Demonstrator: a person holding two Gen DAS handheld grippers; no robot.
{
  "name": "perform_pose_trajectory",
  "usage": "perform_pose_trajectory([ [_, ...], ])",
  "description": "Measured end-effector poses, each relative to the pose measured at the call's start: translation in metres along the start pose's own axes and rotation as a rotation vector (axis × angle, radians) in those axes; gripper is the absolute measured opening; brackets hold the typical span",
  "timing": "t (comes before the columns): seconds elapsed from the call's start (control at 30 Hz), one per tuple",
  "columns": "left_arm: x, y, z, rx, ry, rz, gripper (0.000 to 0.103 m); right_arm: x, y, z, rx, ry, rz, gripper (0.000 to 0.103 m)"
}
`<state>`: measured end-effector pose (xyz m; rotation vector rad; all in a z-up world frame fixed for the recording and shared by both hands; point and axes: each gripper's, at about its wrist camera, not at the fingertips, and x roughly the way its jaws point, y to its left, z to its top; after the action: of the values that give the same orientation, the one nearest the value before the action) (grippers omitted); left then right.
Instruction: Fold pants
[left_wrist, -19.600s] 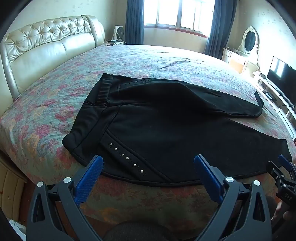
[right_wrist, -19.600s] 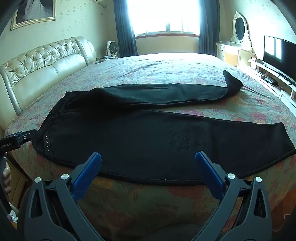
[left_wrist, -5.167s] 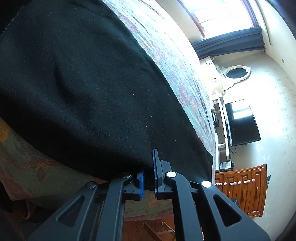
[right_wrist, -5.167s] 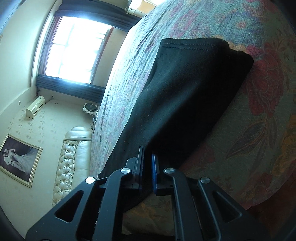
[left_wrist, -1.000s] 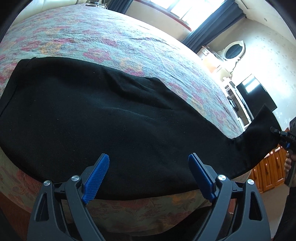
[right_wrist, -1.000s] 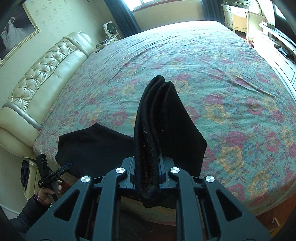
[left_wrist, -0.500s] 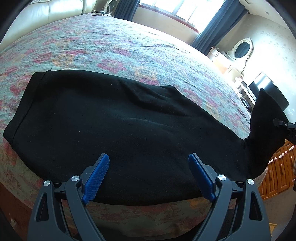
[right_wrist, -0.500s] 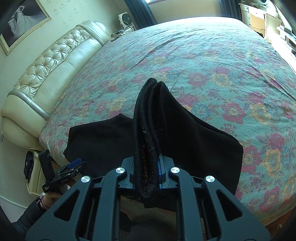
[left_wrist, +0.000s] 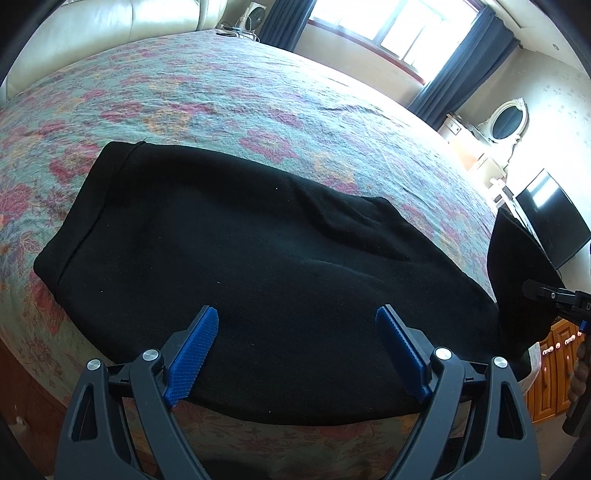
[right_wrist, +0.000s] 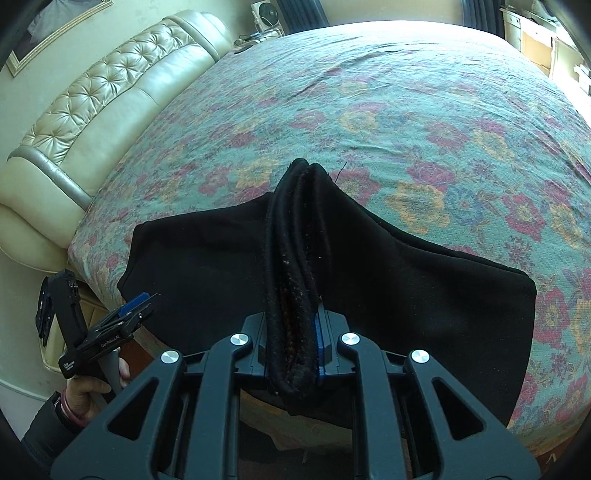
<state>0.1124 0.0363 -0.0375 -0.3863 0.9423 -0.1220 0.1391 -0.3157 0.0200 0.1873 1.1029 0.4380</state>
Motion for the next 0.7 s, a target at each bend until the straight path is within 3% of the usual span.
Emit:
perform_pose_trajectory([
  [0.4,0.002,0.003,0.001,0.007,0.000,0.004,0.086,0.073,0.022,-0.024,-0.044,0.094,-0.119,0.020],
  [0.7,0.004,0.008,0.004,-0.006,-0.003,0.006,0.086,0.087,0.031,-0.025,-0.077,0.039,-0.222,0.020],
])
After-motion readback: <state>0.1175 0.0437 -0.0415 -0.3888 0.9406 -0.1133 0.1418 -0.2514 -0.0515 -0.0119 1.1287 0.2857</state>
